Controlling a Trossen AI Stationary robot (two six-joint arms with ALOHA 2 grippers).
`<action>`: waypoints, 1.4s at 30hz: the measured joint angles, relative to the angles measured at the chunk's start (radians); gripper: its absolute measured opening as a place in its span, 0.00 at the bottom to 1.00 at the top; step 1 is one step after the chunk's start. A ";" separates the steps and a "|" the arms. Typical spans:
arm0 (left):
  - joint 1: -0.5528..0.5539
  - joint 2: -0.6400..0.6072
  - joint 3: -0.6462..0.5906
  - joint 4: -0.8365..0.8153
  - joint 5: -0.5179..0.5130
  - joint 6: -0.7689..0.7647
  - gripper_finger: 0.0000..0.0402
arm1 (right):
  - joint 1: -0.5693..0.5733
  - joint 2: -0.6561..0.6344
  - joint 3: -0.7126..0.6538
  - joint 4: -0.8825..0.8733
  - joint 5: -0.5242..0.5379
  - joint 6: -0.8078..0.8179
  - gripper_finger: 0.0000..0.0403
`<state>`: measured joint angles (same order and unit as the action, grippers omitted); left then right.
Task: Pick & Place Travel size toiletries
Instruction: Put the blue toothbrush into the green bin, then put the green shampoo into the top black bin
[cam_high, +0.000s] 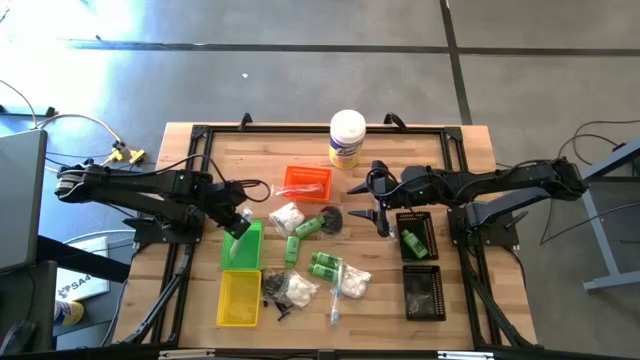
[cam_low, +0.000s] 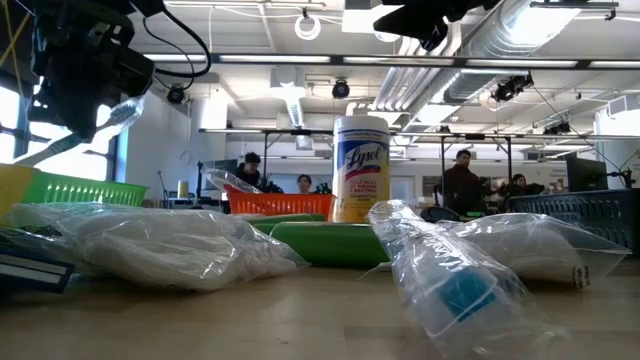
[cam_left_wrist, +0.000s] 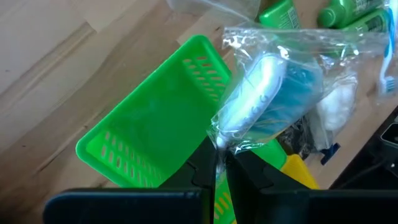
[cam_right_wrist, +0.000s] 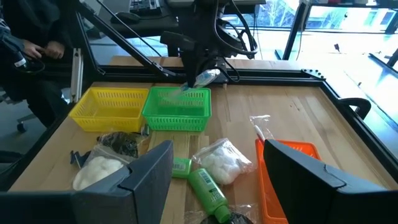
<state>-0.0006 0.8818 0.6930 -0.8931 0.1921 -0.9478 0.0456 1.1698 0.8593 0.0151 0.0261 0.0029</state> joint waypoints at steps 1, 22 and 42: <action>0.000 0.000 0.000 0.000 0.000 0.000 0.05 | 0.000 0.000 0.000 0.000 0.000 0.000 0.60; 0.000 0.067 0.000 -0.023 0.052 -0.019 0.29 | 0.000 0.000 0.000 -0.003 0.000 -0.004 0.60; 0.000 0.050 0.000 0.163 0.061 0.127 0.36 | 0.000 0.000 0.000 0.019 0.000 -0.008 0.60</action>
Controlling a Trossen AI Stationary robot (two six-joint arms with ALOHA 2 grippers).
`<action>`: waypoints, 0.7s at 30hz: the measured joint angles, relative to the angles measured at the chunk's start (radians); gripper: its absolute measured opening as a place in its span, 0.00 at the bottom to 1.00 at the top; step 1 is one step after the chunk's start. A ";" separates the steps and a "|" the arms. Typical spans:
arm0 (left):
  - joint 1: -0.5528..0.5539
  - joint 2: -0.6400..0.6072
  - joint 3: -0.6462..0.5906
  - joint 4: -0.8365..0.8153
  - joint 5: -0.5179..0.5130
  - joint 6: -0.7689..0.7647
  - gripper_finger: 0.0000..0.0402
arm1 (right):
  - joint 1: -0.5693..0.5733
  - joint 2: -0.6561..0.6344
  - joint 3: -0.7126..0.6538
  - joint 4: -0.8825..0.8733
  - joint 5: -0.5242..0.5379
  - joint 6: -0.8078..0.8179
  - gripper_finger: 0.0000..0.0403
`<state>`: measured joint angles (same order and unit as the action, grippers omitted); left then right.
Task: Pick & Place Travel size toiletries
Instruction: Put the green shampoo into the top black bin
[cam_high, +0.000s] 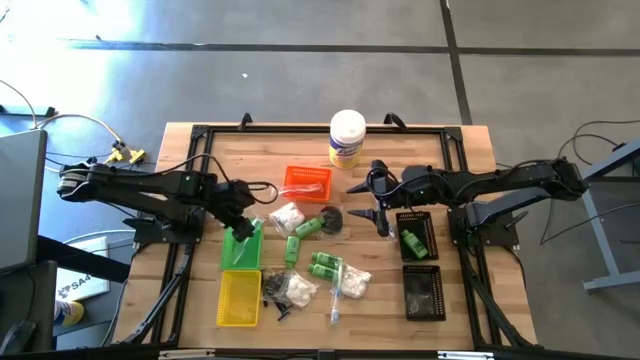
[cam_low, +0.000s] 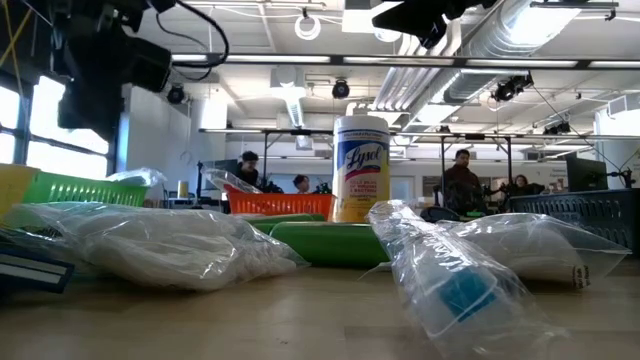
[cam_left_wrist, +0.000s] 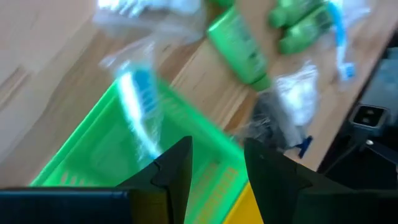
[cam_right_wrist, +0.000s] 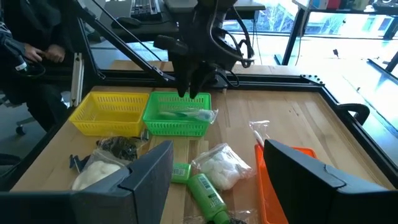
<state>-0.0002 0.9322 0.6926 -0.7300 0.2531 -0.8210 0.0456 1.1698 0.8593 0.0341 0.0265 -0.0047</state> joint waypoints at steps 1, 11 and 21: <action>0.000 -0.001 0.000 0.021 0.000 0.017 0.36 | 0.000 0.000 0.000 0.000 0.000 0.000 0.60; 0.000 -0.001 0.000 0.246 -0.001 0.263 0.22 | 0.000 0.000 0.000 0.015 0.000 0.015 0.60; 0.000 -0.001 0.000 0.556 -0.160 0.458 0.09 | 0.000 0.000 0.000 0.038 0.000 0.064 0.60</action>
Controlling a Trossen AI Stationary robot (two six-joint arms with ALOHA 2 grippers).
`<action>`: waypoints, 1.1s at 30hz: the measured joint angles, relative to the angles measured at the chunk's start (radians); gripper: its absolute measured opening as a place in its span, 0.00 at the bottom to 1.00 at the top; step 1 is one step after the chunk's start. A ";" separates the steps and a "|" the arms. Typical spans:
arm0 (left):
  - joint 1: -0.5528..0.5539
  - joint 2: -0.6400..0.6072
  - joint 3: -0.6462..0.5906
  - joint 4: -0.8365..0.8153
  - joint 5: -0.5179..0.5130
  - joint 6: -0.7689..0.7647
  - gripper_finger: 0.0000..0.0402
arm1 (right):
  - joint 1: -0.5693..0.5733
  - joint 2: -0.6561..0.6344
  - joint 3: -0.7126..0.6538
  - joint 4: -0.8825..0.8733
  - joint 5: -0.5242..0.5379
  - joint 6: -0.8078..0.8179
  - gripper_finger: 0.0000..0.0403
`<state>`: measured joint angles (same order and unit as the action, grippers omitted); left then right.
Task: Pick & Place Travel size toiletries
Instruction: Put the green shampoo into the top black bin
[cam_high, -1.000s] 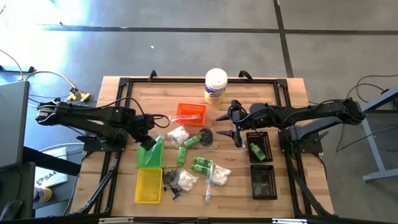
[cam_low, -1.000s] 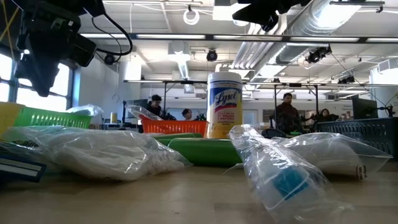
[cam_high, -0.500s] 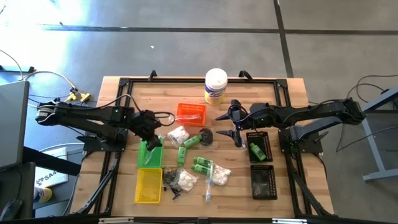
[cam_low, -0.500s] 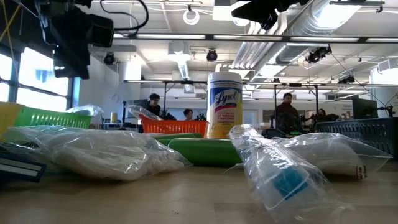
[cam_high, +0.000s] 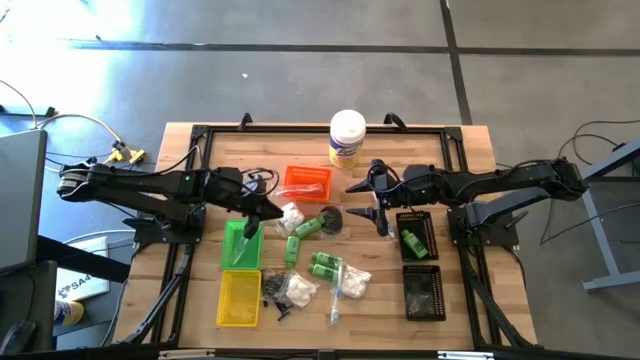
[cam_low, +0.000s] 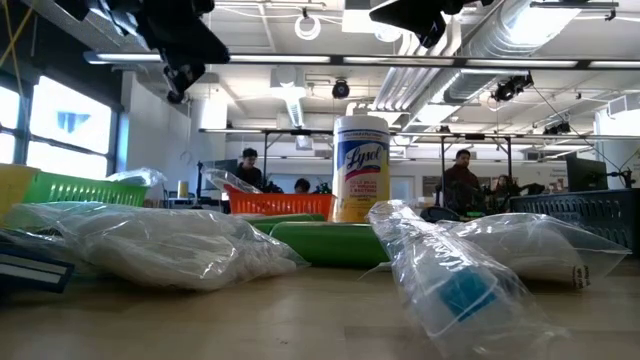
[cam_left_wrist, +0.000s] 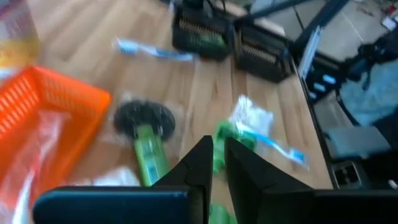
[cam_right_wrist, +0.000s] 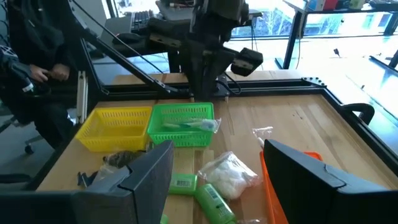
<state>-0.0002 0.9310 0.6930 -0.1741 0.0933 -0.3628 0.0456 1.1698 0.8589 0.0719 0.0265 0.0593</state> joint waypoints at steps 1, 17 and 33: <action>0.000 0.000 0.000 0.011 -0.007 0.000 0.09 | 0.000 0.000 0.000 0.000 0.000 0.000 0.60; 0.000 0.023 0.000 0.023 -0.130 -0.008 0.09 | 0.000 0.000 0.000 -0.001 0.000 -0.066 0.60; -0.001 0.159 0.000 0.091 -0.131 -0.093 0.09 | -0.015 0.000 0.000 0.037 0.103 -0.195 0.60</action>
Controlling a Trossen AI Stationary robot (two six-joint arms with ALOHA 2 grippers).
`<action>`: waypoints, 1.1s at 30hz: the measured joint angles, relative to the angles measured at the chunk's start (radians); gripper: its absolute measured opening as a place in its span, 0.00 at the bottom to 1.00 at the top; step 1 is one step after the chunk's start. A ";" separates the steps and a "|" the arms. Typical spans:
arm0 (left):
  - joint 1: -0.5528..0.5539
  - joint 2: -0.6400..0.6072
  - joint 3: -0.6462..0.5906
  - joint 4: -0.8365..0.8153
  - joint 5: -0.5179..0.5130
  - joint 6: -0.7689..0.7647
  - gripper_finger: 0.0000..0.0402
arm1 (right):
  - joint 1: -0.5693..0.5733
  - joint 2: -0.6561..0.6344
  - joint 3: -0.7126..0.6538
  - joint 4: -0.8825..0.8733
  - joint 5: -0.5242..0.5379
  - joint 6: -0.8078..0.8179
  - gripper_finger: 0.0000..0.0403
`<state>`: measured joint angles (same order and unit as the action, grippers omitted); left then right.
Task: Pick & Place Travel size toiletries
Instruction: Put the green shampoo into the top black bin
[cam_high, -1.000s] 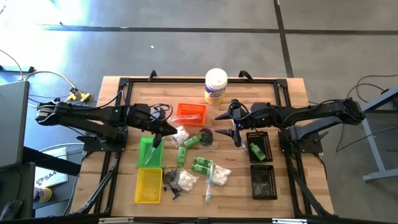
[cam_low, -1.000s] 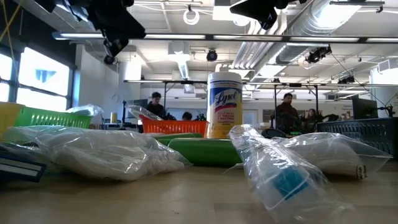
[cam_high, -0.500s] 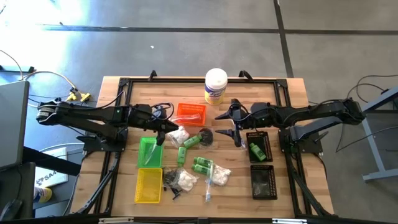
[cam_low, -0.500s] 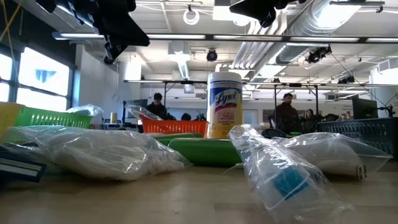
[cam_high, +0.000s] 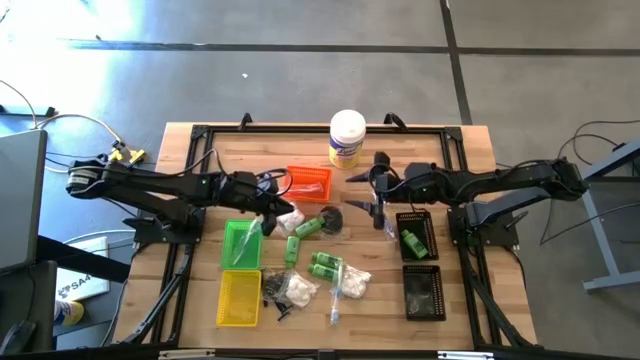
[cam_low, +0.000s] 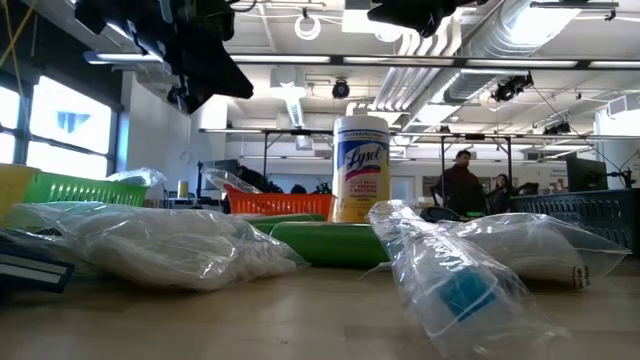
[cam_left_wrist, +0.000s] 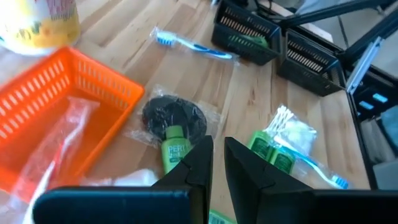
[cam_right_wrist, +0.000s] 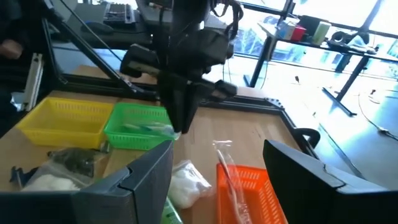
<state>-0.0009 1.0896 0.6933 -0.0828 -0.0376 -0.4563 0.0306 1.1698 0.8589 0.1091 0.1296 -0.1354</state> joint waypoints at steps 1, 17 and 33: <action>-0.004 0.010 0.000 0.008 0.000 -0.020 0.09 | -0.005 0.000 0.000 0.000 -0.001 0.000 0.60; -0.213 0.072 0.000 0.049 -0.214 -0.188 0.09 | -0.007 0.000 0.000 0.000 -0.002 -0.001 0.60; -0.262 0.147 -0.001 0.086 -0.442 -0.354 0.09 | -0.007 0.028 0.000 0.009 -0.002 -0.002 0.60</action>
<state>-0.2626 1.2366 0.6925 0.0031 -0.4793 -0.8105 0.0234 1.1973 0.8589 0.1184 0.1280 -0.1378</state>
